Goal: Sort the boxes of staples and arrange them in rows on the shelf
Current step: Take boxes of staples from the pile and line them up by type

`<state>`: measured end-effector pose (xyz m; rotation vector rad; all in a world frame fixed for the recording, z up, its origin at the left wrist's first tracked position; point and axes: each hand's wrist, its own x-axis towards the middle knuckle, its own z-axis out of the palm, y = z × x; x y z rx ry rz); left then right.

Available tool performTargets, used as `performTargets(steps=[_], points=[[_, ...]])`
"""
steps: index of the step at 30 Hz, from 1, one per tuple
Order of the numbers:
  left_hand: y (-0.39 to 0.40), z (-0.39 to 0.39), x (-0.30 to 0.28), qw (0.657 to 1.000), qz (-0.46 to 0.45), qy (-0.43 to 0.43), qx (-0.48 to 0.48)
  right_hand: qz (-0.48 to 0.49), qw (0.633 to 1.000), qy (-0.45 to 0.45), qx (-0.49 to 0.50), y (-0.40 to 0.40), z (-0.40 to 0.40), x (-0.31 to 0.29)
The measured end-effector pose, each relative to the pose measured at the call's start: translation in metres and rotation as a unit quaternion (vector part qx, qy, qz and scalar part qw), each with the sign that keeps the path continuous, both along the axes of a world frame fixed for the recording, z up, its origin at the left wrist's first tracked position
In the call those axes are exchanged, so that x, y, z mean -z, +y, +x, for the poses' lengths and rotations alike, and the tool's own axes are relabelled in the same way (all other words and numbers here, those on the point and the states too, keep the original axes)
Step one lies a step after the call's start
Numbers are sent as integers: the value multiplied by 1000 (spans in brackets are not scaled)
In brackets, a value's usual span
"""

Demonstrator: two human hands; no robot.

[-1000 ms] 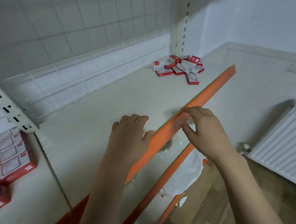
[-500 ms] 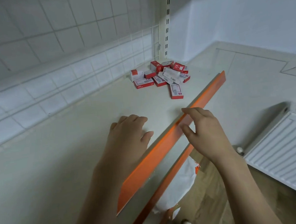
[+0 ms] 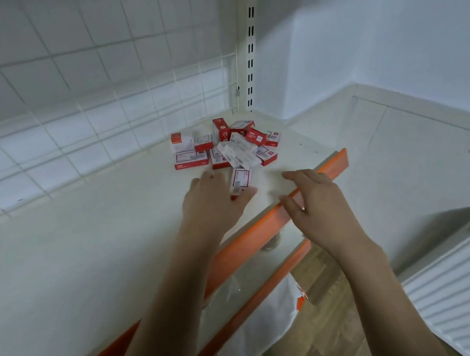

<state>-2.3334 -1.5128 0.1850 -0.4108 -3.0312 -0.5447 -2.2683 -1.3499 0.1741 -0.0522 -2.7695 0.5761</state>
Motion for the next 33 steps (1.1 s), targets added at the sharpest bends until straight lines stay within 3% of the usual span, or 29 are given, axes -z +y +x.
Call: performTargets(steps=[11, 22, 30, 33], points=[[38, -6, 0, 990, -62, -17, -127, 28, 998, -6, -60, 33, -36, 7], [-7, 7, -18, 976, -65, 33, -206, 104, 972, -6, -212, 14, -105, -15], [-32, 24, -23, 964, -51, 76, -250, 243, 925, -112, -270, 6, -154, -21], [-36, 28, -21, 962, -47, 85, -255, 254, 918, -133, -273, 1, -156, -25]])
